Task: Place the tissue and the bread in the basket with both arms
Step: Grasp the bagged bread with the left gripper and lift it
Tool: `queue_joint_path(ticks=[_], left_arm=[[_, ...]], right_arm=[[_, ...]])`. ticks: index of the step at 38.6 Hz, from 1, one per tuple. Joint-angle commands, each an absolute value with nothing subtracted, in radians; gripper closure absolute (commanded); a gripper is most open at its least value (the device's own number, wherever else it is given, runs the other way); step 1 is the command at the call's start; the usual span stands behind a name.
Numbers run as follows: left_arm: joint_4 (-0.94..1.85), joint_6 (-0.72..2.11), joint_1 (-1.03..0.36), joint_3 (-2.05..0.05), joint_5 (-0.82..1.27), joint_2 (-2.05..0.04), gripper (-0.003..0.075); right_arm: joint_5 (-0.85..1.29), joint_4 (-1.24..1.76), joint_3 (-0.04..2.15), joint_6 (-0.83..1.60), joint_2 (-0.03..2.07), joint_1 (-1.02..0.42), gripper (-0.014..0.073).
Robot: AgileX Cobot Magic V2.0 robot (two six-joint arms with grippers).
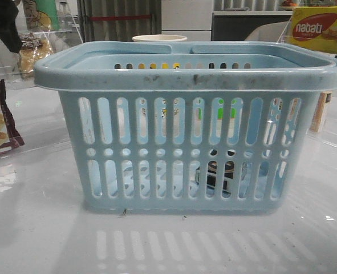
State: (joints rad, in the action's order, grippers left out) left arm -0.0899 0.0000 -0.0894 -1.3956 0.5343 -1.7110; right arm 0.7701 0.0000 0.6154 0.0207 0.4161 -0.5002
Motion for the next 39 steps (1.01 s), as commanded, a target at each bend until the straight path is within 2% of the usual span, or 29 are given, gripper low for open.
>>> queue_joint_path(ticks=[1, 16, 18, 22, 25, 35, 39], left_arm=[[-0.059, -0.007, -0.07, -1.493, 0.445, -1.731, 0.0067], [0.07, -0.007, -0.05, -1.583, 0.251, -1.893, 0.0078], [0.07, -0.007, -0.05, -1.583, 0.237, -1.893, 0.0128], [0.07, -0.007, -0.05, -1.584, 0.201, -1.893, 0.0291], [0.07, -0.007, -0.05, -1.584, 0.185, -1.893, 0.0361], [0.07, -0.007, -0.05, -1.584, 0.186, -1.893, 0.0543], [0.078, -0.007, -0.05, -1.593, 0.251, -1.882, 0.06]], right_arm=[[0.697, -0.015, 0.642, 0.027, 0.42, -0.499, 0.0108], [0.697, -0.015, 0.642, 0.027, 0.42, -0.499, 0.0108], [0.697, -0.015, 0.642, 0.027, 0.42, -0.499, 0.0108], [0.697, -0.015, 0.642, 0.027, 0.42, -0.499, 0.0108], [0.697, -0.015, 0.642, 0.027, 0.42, -0.499, 0.0108], [0.697, -0.015, 0.642, 0.027, 0.42, -0.499, 0.0108], [0.697, -0.015, 0.642, 0.027, 0.42, -0.499, 0.0108]])
